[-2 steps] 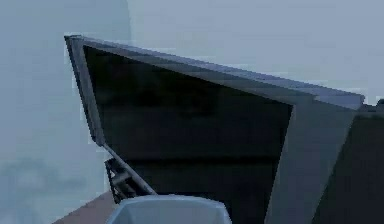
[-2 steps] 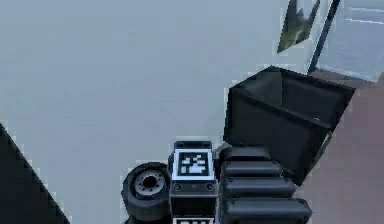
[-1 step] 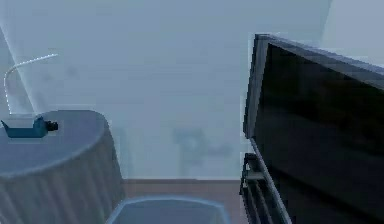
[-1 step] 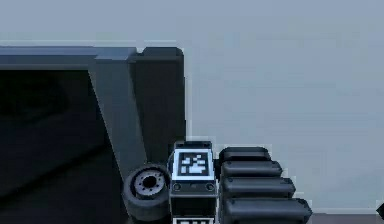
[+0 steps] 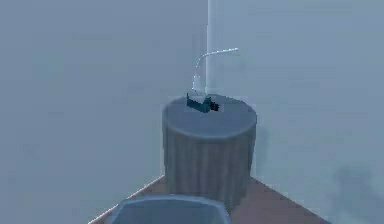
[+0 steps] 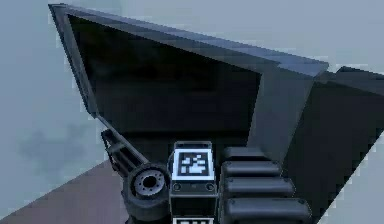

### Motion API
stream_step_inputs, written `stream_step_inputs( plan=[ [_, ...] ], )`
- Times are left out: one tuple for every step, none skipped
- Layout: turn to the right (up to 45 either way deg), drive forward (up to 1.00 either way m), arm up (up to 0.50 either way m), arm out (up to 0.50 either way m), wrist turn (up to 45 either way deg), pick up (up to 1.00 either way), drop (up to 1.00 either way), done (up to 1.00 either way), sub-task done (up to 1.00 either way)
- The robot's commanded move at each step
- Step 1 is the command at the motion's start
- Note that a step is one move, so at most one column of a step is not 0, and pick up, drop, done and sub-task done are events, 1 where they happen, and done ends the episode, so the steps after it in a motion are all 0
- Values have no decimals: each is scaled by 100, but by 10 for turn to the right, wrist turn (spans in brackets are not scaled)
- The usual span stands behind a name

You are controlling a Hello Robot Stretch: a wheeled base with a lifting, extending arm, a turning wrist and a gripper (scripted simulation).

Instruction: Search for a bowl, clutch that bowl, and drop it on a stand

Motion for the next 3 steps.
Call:
stream_step_inputs(
  plan=[
    [-390, 0, 0, 0, 0, 0, 0, 0, 0],
    [450, 0, 0, 0, 0, 0, 0, 0, 0],
    [450, 0, 0, 0, 0, 0, 0, 0, 0]
  ],
)
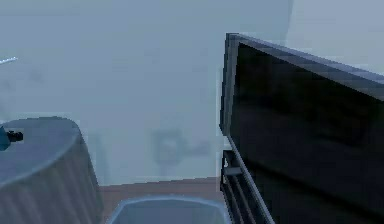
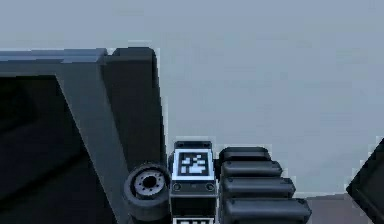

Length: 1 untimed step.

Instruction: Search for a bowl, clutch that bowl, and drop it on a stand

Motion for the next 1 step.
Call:
stream_step_inputs(
  plan=[
    [210, 0, 0, 0, 0, 0, 0, 0, 0]
  ],
)
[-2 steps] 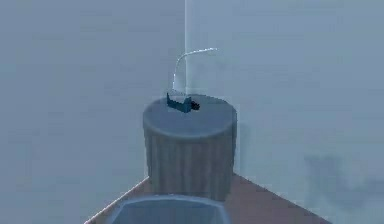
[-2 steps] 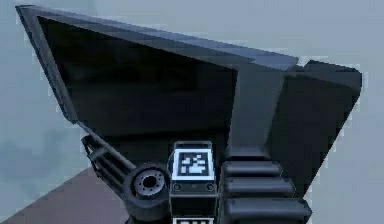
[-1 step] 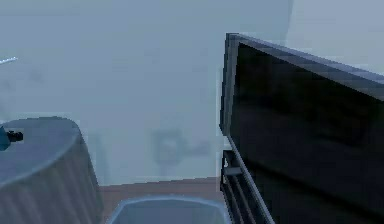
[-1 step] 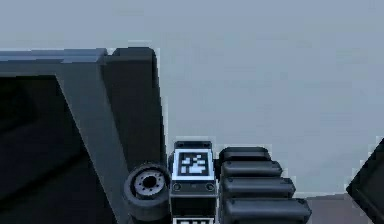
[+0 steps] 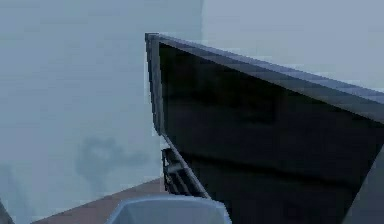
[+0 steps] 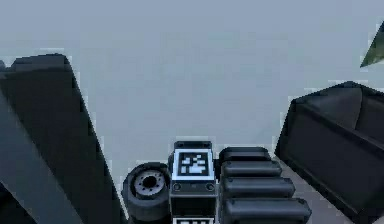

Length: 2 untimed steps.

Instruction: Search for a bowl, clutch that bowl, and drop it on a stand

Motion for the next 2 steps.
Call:
stream_step_inputs(
  plan=[
    [-450, 0, 0, 0, 0, 0, 0, 0, 0],
    [-450, 0, 0, 0, 0, 0, 0, 0, 0]
  ],
)
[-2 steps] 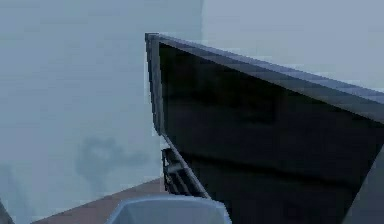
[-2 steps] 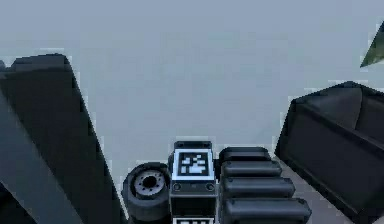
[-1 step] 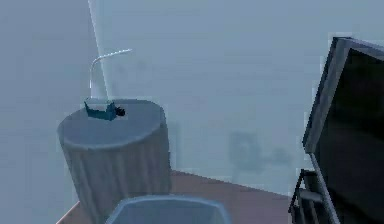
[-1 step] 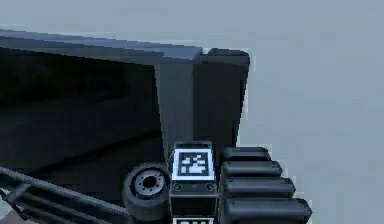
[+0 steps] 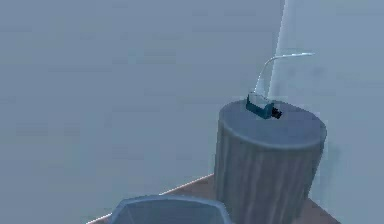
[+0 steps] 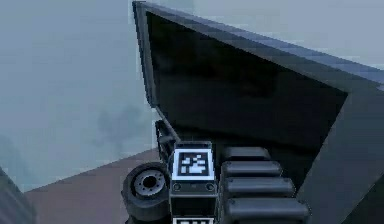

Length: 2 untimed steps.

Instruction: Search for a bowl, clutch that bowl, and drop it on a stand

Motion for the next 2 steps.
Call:
stream_step_inputs(
  plan=[
    [-60, 0, 0, 0, 0, 0, 0, 0, 0],
    [450, 0, 0, 0, 0, 0, 0, 0, 0]
  ],
)
